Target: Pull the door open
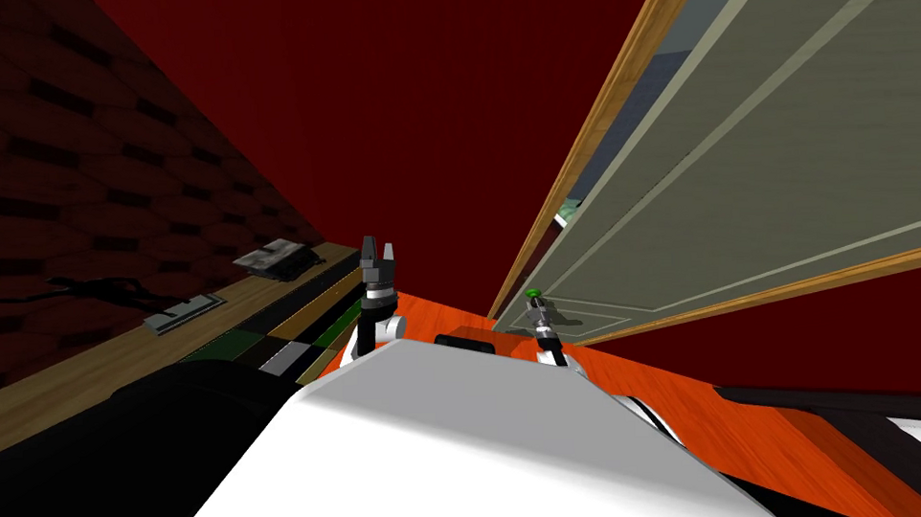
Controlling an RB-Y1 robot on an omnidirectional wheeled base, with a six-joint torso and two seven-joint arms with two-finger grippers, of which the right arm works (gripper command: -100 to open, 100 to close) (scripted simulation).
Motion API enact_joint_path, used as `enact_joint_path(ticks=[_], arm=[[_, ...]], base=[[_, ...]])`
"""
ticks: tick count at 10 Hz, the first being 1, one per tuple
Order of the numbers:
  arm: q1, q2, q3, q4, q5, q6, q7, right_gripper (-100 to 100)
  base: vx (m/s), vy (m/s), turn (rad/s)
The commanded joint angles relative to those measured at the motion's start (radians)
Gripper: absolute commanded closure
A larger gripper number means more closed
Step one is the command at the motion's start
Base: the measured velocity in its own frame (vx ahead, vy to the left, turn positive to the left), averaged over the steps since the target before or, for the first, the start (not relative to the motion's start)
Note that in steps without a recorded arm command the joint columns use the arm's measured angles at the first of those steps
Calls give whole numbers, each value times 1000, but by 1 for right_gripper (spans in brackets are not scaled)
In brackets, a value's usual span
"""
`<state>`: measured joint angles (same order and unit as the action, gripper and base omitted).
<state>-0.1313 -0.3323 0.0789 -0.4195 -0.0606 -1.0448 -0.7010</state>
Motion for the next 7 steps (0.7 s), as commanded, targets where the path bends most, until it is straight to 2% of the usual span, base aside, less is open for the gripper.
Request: enact_joint_path(ticks=[1,7], arm=[[4,-1,-1,3,-1,8,-50,100],[-18,1,3,30,0,2,-193,100]], base=[[-39,-16,21],[-32,-13,12]])
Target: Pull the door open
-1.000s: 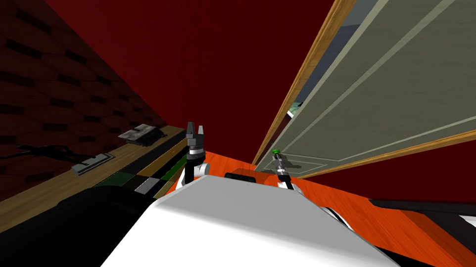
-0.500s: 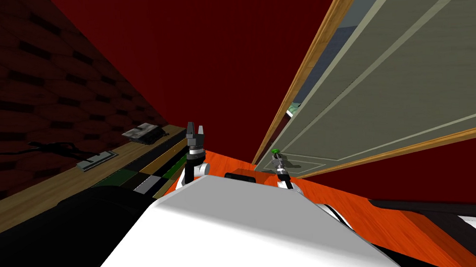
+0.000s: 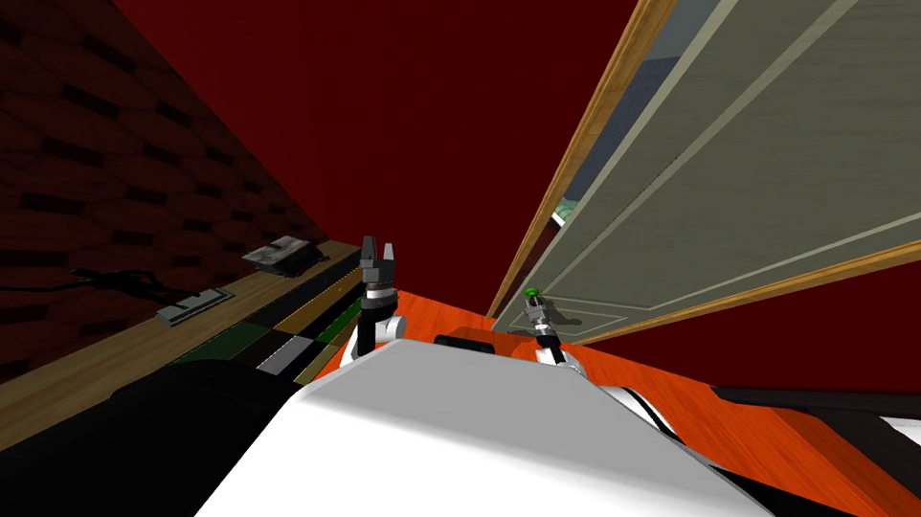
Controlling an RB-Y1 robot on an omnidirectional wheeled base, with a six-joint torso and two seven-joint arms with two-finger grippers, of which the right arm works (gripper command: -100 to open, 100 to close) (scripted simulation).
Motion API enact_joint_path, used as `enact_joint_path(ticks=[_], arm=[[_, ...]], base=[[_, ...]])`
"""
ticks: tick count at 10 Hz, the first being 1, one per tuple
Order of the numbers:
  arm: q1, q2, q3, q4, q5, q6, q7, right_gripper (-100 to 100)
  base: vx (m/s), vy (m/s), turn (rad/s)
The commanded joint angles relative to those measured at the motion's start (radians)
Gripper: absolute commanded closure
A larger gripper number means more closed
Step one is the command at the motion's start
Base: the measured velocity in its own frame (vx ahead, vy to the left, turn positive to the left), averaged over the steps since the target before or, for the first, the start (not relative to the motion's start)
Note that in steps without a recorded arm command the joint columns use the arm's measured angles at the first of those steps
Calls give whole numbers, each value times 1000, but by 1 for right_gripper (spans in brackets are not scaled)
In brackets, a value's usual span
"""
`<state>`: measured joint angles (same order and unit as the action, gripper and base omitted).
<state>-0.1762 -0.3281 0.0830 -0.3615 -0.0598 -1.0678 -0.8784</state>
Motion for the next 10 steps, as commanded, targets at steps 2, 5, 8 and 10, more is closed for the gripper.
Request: enact_joint_path(ticks=[2,5,8,10], arm=[[27,-3,-1,-42,-1,25,-15,100],[27,-3,-1,-39,-1,25,-15,100],[27,-3,-1,-28,-1,25,-15,100],[6,-5,8,-11,-3,4,-79,100]], base=[[-10,0,-4],[0,0,0],[0,0,0],[-33,-9,33]])
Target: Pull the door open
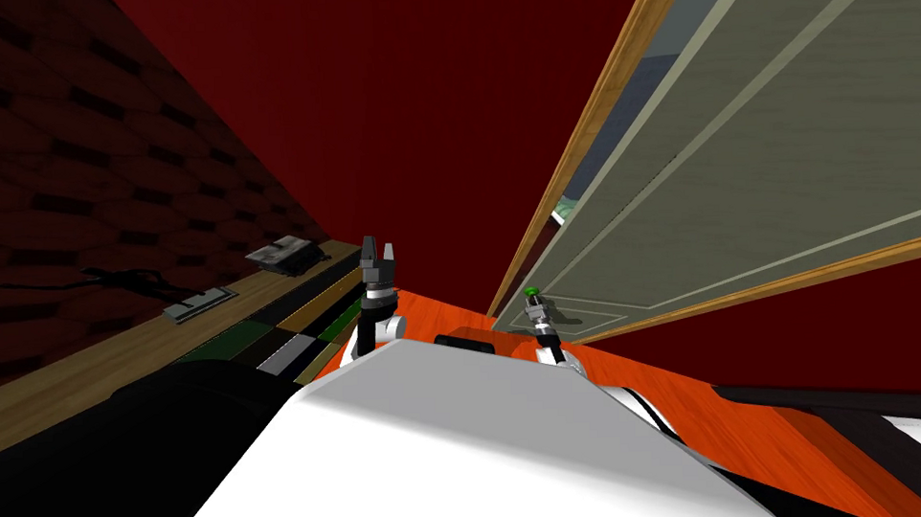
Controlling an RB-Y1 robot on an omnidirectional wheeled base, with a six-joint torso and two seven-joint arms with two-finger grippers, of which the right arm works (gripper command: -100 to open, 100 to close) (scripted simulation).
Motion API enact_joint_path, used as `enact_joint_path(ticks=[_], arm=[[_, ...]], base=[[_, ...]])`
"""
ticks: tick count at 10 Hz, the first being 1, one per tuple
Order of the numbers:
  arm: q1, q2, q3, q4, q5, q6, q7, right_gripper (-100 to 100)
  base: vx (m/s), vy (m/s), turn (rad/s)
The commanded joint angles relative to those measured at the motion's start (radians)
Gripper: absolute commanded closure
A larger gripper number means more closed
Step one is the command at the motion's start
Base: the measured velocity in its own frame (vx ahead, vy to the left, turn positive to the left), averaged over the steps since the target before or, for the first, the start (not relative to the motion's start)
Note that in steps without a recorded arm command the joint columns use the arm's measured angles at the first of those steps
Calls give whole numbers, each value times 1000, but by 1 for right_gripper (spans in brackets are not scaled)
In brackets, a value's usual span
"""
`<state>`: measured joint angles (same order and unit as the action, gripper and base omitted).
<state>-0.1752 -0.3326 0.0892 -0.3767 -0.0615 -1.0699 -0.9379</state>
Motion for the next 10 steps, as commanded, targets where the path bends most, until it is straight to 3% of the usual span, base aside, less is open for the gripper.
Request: enact_joint_path(ticks=[1,5,10], arm=[[5,-3,5,5,-2,4,-48,100],[7,-11,18,8,-6,-2,-148,100],[8,-17,29,5,-10,-7,-226,100]], base=[[-43,-17,35],[-42,-20,26],[-34,-15,17]])
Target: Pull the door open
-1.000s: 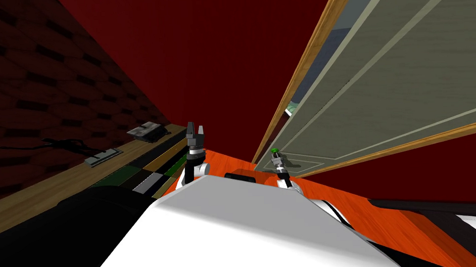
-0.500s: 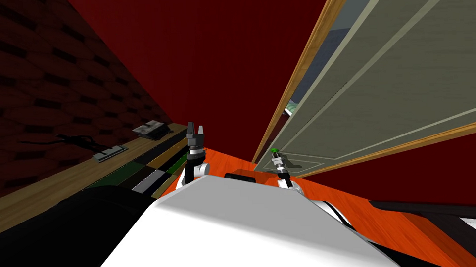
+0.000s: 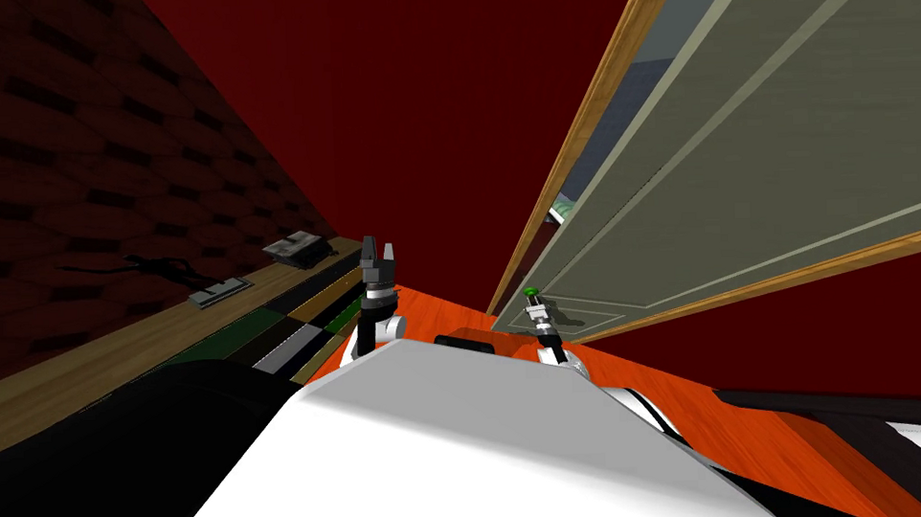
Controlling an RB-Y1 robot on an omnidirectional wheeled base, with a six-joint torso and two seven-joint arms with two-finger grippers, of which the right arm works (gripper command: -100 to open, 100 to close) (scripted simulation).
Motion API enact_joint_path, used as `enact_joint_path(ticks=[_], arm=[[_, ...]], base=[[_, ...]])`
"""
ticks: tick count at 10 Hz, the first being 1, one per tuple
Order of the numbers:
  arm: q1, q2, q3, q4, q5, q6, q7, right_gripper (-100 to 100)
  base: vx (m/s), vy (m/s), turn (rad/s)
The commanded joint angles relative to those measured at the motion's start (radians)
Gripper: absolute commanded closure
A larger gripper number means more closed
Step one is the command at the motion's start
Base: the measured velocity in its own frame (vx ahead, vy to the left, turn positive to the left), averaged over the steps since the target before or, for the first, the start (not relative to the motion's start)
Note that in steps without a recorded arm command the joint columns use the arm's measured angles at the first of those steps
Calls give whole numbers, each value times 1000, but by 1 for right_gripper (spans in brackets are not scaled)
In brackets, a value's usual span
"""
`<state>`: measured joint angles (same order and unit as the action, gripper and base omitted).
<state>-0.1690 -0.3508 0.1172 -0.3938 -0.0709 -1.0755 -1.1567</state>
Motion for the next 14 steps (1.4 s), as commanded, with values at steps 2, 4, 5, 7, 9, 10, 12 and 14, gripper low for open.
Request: enact_joint_path(ticks=[2,4,5,7,9,10,12,14], arm=[[3,-6,13,30,-4,-7,-73,100],[3,-6,13,30,-4,-7,-89,100],[4,-10,19,31,-6,-10,-131,100],[4,-10,19,31,-6,-10,-131,100],[5,-18,32,34,-11,-16,-200,100],[5,-18,32,34,-11,-16,-214,100],[6,-22,39,32,-13,-19,-256,100],[7,-25,45,36,-15,-22,-298,100]], base=[[-49,-22,38],[-38,-14,5],[-32,-8,21],[-24,-13,12],[-43,-19,46],[-56,-25,16],[-48,-25,19],[-32,-10,16]])
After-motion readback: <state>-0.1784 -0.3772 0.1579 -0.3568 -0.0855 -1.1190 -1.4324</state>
